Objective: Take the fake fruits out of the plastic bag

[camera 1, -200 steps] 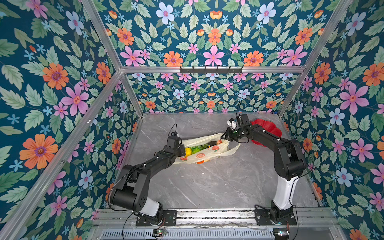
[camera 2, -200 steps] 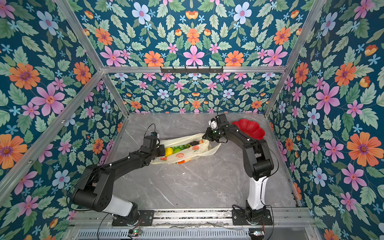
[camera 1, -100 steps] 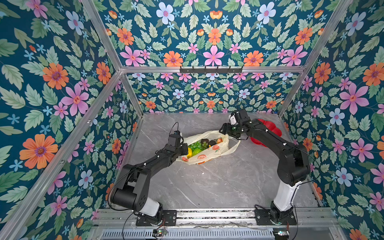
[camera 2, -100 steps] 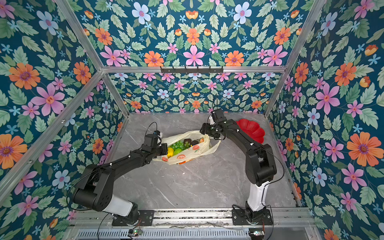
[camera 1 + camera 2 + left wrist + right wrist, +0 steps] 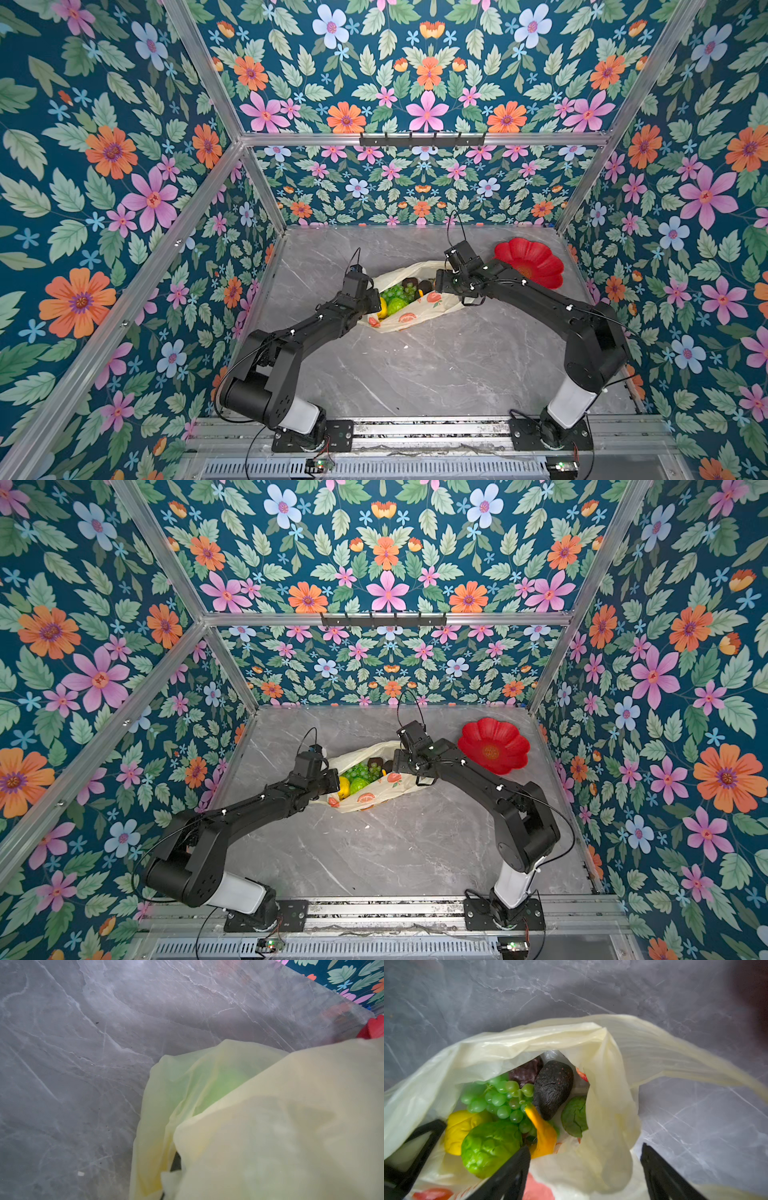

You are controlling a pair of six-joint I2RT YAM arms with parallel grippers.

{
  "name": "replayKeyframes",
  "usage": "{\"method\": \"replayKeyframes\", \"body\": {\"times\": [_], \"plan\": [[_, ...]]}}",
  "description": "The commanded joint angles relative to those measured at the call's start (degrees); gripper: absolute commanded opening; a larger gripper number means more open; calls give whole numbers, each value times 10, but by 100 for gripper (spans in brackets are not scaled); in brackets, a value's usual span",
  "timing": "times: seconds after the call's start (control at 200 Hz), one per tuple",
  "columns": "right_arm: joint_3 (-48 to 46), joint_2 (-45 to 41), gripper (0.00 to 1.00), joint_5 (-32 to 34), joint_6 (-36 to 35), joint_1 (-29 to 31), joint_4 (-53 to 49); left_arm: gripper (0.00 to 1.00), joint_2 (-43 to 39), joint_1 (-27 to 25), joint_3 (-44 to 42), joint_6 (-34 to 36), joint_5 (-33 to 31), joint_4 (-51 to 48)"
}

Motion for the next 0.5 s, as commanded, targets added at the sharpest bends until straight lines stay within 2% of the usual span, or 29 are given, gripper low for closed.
{"method": "replayKeyframes", "body": {"times": [0.0, 0.1, 0.24, 0.345, 0.495], "plan": [[16, 17, 78, -7, 8, 7, -7, 2, -1, -2, -2, -21, -27, 4], [-21, -1, 60, -10, -13, 11, 4, 1, -1, 3, -2, -39, -53, -9], [-121, -40, 33, -16, -37, 10, 25, 0, -2, 43, -17, -65, -47, 2], [-183, -57, 21, -27, -40, 8, 59, 0, 4, 71, -24, -71, -26, 19], [-198, -43, 14, -48, -35, 0, 86, 0, 34, 85, -6, -72, 9, 24]]}}
